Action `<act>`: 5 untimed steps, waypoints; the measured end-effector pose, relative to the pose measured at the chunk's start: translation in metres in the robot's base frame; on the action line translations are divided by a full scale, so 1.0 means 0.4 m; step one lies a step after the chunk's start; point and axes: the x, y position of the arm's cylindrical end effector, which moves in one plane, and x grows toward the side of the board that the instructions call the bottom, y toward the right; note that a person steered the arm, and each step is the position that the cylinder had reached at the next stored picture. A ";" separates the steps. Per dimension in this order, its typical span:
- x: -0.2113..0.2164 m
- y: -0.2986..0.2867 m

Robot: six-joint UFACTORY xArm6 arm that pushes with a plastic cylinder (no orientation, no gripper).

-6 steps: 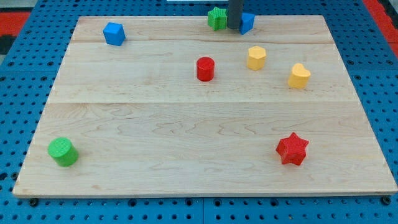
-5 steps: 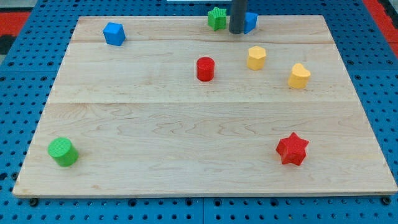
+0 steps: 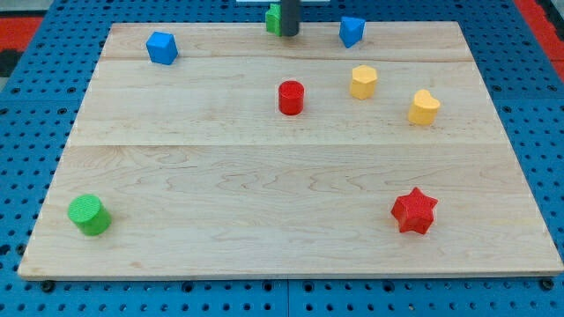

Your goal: Slightly push the green star away from the blue triangle

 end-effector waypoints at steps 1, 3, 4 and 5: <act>0.120 -0.053; -0.099 -0.146; -0.099 -0.156; -0.099 -0.121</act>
